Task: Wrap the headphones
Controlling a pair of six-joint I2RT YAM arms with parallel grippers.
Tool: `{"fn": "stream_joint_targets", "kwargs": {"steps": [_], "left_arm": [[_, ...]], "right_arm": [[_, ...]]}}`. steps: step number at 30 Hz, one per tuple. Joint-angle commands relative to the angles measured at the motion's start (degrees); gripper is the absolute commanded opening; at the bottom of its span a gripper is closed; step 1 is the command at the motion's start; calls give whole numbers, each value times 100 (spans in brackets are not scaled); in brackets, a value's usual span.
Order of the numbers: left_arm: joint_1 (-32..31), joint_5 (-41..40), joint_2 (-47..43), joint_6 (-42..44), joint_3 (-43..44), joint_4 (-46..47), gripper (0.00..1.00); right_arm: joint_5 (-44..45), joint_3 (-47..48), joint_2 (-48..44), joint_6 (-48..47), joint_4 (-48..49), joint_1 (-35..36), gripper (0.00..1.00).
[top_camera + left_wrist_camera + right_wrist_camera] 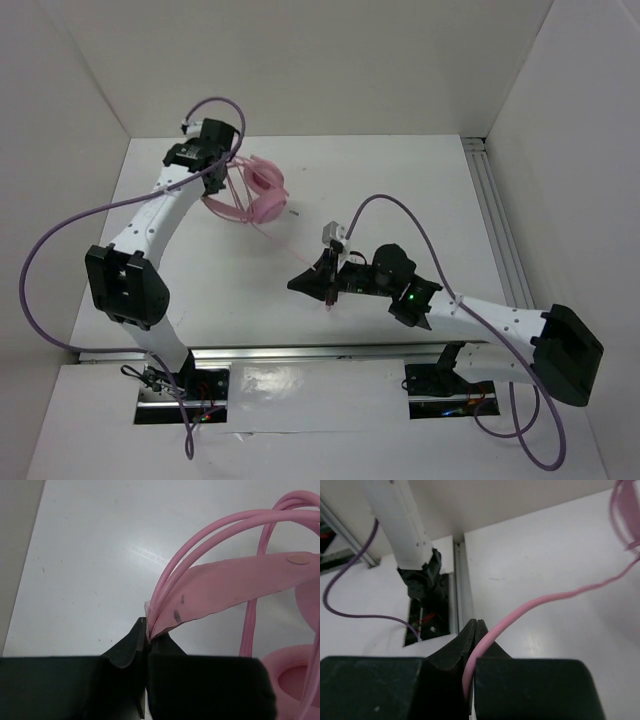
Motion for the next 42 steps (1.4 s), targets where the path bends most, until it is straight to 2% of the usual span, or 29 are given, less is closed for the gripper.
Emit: {"fn": "stream_joint_targets", "kwargs": {"steps": [1, 5, 6, 9, 10, 12, 15, 20, 26, 28, 32, 35, 39, 40, 42], "left_arm": [[-228, -73, -586, -70, -560, 931, 0], [-421, 76, -323, 325, -938, 589, 0], [-491, 146, -323, 456, -1270, 589, 0], [-746, 391, -838, 781, -2060, 904, 0], [-746, 628, -954, 896, -2212, 1001, 0], [-834, 630, -1096, 1150, -2432, 1002, 0], [-1080, 533, -1245, 1274, -2670, 861, 0], [-1484, 963, -1439, 1451, -2802, 712, 0], [-2275, 1718, -2027, 1714, -2802, 651, 0], [-2468, 2140, -2308, 1784, -2802, 650, 0], [-2776, 2378, -3055, 1837, -2601, 431, 0], [-3013, 2624, -3451, 1837, -2355, 211, 0], [-3155, 3055, -3785, 1785, -2039, 96, 0], [-3155, 3117, -3855, 1732, -1951, 96, 0], [-3207, 3117, -3970, 1636, -1714, 96, 0]], "right_arm": [[698, 875, -265, -1055, -2164, 67, 0], [1084, 1967, -204, -1829, -3468, 15, 0], [1207, 2178, -30, -2005, -3732, -64, 0], [1654, 2908, 400, -2839, -4778, -293, 0], [2213, 3162, 498, -2972, -5172, -293, 0], [2734, 3339, 639, -3158, -5368, -346, 0], [3447, 3586, 710, -3342, -5291, -346, 0], [4413, 3946, 640, -3755, -4755, -468, 0], [5022, 4113, 955, -4125, -4104, -846, 0], [5022, 4114, 1070, -4125, -3946, -1039, 0], [4961, 3912, 1342, -4125, -3646, -1671, 0], [4470, 3981, 1466, -4072, -3646, -1979, 0], [3250, 4245, 1746, -3756, -4059, -2200, 7], [2499, 4437, 1808, -3651, -4312, -2253, 9], [1669, 4614, 1958, -3247, -4498, -2340, 16]]}}
